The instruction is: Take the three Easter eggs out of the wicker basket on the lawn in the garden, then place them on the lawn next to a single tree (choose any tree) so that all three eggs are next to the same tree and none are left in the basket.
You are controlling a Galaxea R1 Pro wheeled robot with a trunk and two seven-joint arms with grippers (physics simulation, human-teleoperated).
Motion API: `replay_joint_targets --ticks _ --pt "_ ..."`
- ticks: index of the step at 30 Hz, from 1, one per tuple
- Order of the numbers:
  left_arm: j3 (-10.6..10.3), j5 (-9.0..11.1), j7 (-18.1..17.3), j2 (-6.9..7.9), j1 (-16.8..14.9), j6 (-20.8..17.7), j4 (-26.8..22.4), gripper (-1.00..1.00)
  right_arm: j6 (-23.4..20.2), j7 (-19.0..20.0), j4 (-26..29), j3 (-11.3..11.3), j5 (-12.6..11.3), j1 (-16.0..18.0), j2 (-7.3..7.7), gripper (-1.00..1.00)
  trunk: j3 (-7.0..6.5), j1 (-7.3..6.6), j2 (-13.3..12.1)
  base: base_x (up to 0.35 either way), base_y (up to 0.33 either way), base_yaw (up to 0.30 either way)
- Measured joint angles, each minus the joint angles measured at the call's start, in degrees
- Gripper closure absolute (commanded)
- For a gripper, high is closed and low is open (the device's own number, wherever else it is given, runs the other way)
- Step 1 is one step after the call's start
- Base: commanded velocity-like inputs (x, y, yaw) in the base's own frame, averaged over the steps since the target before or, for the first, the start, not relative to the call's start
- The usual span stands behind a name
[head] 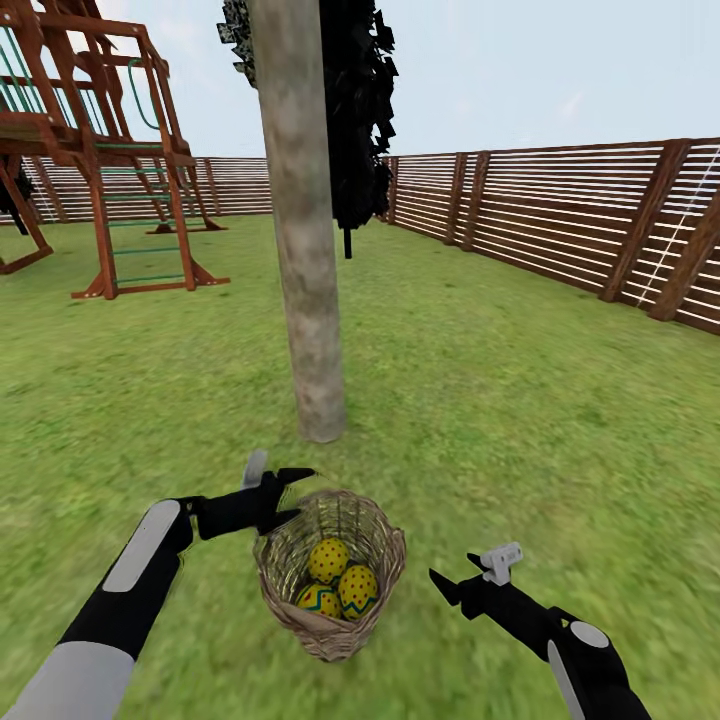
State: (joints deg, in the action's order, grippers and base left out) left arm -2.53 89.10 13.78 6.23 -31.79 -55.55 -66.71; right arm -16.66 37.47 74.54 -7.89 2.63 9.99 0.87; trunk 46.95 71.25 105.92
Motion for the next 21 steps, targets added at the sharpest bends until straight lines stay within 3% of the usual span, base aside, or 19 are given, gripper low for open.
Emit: replay_joint_targets --ticks 2,4,12,15,16,18,20,21 --pt "0.1 -0.1 -1.9 2.35 0.0 -0.2 -0.2 -1.0 0.0 -1.3 0.0 0.1 0.1 0.0 -0.11 -1.0 0.0 0.0 0.0 0.0 0.0 0.0" --pt "0.1 -0.2 -4.8 5.77 0.0 -0.1 -0.2 -1.0 -0.1 -2.5 0.0 0.2 0.1 0.0 -0.36 -1.0 0.0 0.0 0.0 0.0 0.0 0.0" --pt "1.1 -0.3 -5.7 11.06 0.0 0.2 0.3 -1.0 -2.3 -3.2 0.1 0.2 0.3 0.0 -0.41 -1.0 0.0 0.0 0.0 0.0 0.0 0.0" --pt "1.1 -0.3 -5.6 12.34 0.0 0.5 0.6 -1.0 -3.5 -4.0 0.0 0.0 0.7 0.0 -0.44 -1.0 0.0 0.0 0.0 0.0 0.0 0.0" --pt "2.6 -1.6 -5.7 14.02 0.0 0.9 3.6 -1.0 -6.2 -6.2 0.8 1.3 0.6 0.0 -0.48 -1.0 0.0 0.0 0.0 0.0 0.0 0.0" --pt "3.9 -3.2 -5.8 14.94 0.0 1.1 5.1 -1.0 -6.6 -6.3 1.5 2.1 0.6 0.0 -0.35 -1.0 0.0 0.0 0.0 0.0 0.0 0.0" --pt "4.7 -6.5 -7.1 15.67 0.0 1.3 6.1 -1.0 -6.8 -6.2 2.8 2.5 0.6 0.0 -0.19 -1.0 0.0 0.0 0.0 0.0 0.0 0.0" --pt "4.9 -7.3 -7.6 15.81 0.0 1.3 6.4 -1.0 -6.9 -6.2 3.2 2.6 0.5 0.0 -0.17 -1.0 0.0 0.0 0.0 0.0 0.0 0.0"
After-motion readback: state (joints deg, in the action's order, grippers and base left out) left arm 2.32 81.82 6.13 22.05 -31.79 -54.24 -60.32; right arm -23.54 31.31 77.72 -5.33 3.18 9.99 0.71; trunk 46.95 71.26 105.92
